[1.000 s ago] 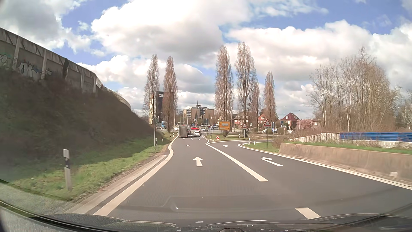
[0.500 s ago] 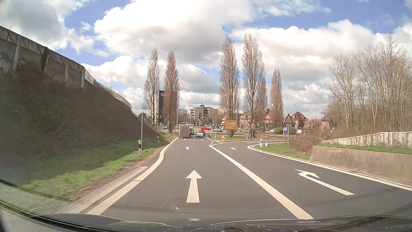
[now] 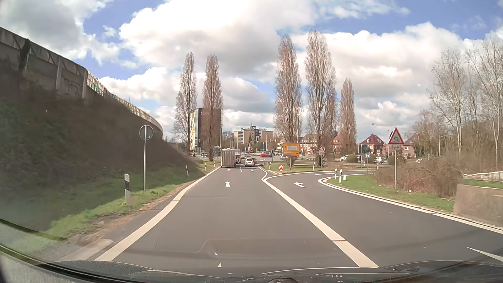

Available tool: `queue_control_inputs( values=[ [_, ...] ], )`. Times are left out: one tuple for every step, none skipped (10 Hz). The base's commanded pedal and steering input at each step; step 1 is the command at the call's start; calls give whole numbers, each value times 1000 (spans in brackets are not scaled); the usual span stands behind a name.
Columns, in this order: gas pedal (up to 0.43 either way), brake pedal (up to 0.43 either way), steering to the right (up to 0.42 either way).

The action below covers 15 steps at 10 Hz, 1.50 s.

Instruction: Follow the waypoints while adhering to traffic rules and regulations

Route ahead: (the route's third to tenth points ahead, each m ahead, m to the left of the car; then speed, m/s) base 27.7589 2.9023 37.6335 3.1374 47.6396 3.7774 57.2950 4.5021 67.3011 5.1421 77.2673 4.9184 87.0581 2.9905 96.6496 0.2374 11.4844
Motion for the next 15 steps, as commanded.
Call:
queue_control_inputs(
  values=[
    [0, 0, -18],
    [0, 0, -18],
    [0, 0, -18],
    [0, 0, -18],
    [0, 0, -18],
    [0, 0, -18],
    [0, 0, -18],
    [0, 0, -17],
    [0, 0, -14],
    [0, 0, -9],
    [0, 0, -4],
    [0, 0, -1],
    [0, 0, -1],
    [0, 0, -1],
    [0, 0, 0]
  ],
)
